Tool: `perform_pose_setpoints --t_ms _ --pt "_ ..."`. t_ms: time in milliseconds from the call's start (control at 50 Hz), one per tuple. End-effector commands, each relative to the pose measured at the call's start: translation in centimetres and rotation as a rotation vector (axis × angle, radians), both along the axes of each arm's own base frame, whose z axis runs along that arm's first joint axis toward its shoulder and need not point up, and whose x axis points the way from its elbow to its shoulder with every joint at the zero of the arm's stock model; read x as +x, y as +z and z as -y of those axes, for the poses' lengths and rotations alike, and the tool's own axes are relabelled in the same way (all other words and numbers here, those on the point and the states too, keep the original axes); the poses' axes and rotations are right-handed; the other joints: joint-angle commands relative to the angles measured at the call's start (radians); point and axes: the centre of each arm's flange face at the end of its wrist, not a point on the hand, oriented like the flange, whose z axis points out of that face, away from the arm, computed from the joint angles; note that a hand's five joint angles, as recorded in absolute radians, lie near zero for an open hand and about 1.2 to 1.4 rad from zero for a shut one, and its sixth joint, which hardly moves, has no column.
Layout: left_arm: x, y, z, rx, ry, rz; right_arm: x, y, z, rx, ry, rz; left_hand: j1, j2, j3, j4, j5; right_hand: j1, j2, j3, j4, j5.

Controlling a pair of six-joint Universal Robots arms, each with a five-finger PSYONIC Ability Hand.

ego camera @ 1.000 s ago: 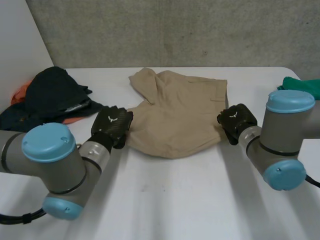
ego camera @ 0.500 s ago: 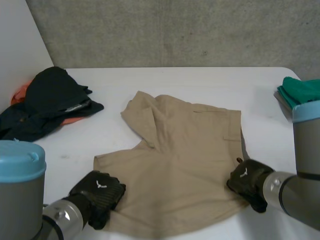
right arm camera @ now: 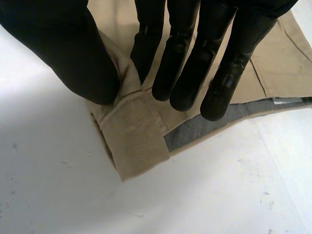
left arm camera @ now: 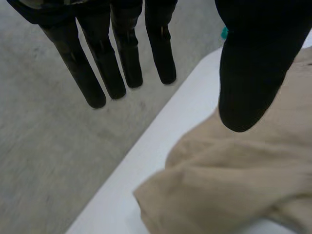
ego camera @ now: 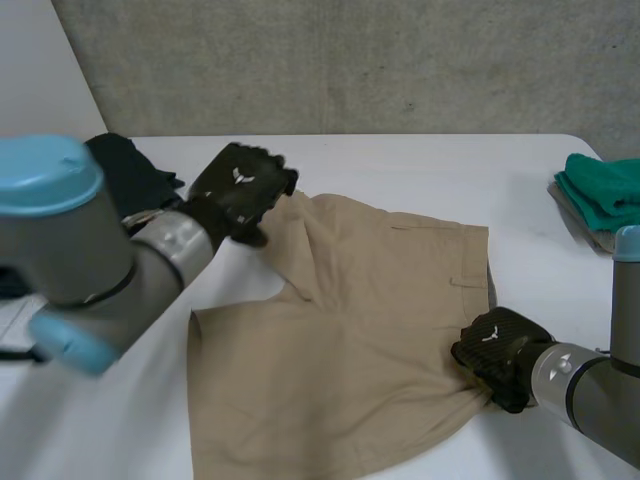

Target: Fold the laundry.

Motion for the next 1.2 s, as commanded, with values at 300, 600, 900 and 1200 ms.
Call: perform_pose_setpoints --t_ms 300,600,900,1200 --pt "-2.4 -11.3 11.1 0.055 -0.086 0.072 0.3 -2.8 0.5 0.061 -0.017 0.007 0.104 0.131 0.133 0.129 0.129 0.403 0.220 0.211 0.209 0.231" --pt "-2.7 -11.7 11.0 0.055 -0.085 0.076 0.3 -2.8 0.5 0.061 -0.014 0.010 0.731 0.758 0.760 0.757 0.756 0.403 0.220 0.211 0.209 0.231" --pt "-0.5 -10.1 9.2 0.002 0.035 0.241 0.3 -2.8 0.6 0.052 -0.017 0.013 0.778 0.806 0.808 0.804 0.804 0.403 0.220 0.211 0.209 0.231" --pt "3.9 -10.2 6.0 0.063 0.234 0.431 0.3 -2.9 0.6 0.050 -0.018 0.018 0.778 0.806 0.808 0.804 0.804 0.403 0.220 0.211 0.209 0.231"
